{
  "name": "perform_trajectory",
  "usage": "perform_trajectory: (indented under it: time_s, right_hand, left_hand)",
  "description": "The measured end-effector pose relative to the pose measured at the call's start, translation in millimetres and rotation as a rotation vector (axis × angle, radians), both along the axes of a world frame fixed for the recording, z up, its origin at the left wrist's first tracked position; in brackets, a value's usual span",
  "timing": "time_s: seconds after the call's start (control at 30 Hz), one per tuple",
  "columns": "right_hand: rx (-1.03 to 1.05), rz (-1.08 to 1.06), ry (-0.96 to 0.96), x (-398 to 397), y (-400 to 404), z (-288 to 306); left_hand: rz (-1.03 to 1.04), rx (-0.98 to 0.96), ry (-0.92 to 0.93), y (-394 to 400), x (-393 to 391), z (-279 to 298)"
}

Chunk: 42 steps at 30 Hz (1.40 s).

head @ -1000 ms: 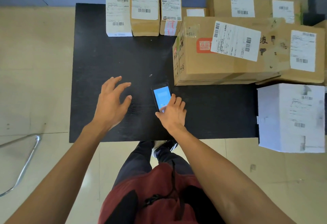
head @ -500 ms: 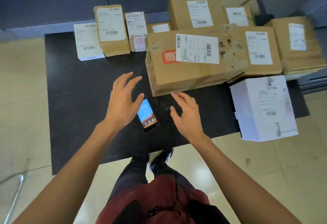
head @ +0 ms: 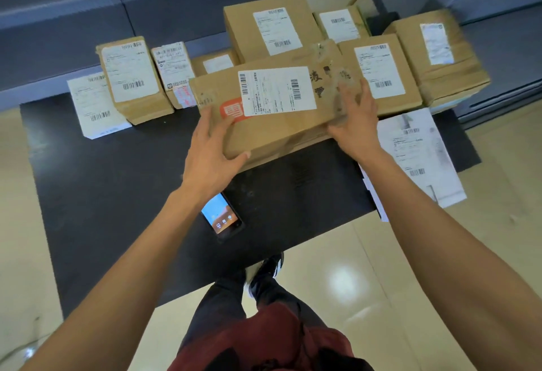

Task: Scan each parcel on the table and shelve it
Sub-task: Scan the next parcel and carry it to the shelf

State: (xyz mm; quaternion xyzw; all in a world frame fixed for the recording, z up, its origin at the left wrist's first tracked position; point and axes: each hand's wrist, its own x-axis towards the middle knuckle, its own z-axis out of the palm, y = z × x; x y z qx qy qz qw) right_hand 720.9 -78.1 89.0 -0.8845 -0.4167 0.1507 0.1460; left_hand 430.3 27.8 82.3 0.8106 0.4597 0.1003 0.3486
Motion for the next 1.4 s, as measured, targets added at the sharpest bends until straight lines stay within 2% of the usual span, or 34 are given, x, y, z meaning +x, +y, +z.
perform_trajectory:
  time_s: [0.13, 0.27, 0.5, 0.63, 0.77, 0.93, 1.4]
  right_hand:
    - [-0.098, 0.03, 0.064, 15.6, 1.6, -6.5]
    - [0.085, -0.006, 0.247, 21.0, -4.4, -10.5]
    - [0.281, -0.013, 0.354, 14.0, -20.5, -8.0]
    - [0.363, -0.016, 0.288, 2.3, -38.4, 2.7]
    - [0.446, -0.038, 0.167, -11.7, -51.1, 26.5]
    - [0.488, -0.117, 0.007, -32.9, -61.7, 68.0]
    - [0.682, -0.397, -0.206, -39.3, -154.6, 135.8]
  left_hand:
    - [0.036, 0.003, -0.015, -5.5, 4.4, -2.6]
    - [0.121, -0.035, -0.056, -11.9, 7.9, -6.3]
    - [0.139, -0.027, -0.115, -18.5, 5.8, 0.4]
    - [0.117, 0.043, -0.15, -22.5, -3.8, 13.5]
    - [0.06, 0.198, -0.232, -15.1, -17.0, 33.0]
    - [-0.071, 0.307, -0.305, 2.0, -18.6, 63.5]
    - [-0.409, 0.437, -0.476, -6.6, 64.8, 120.1]
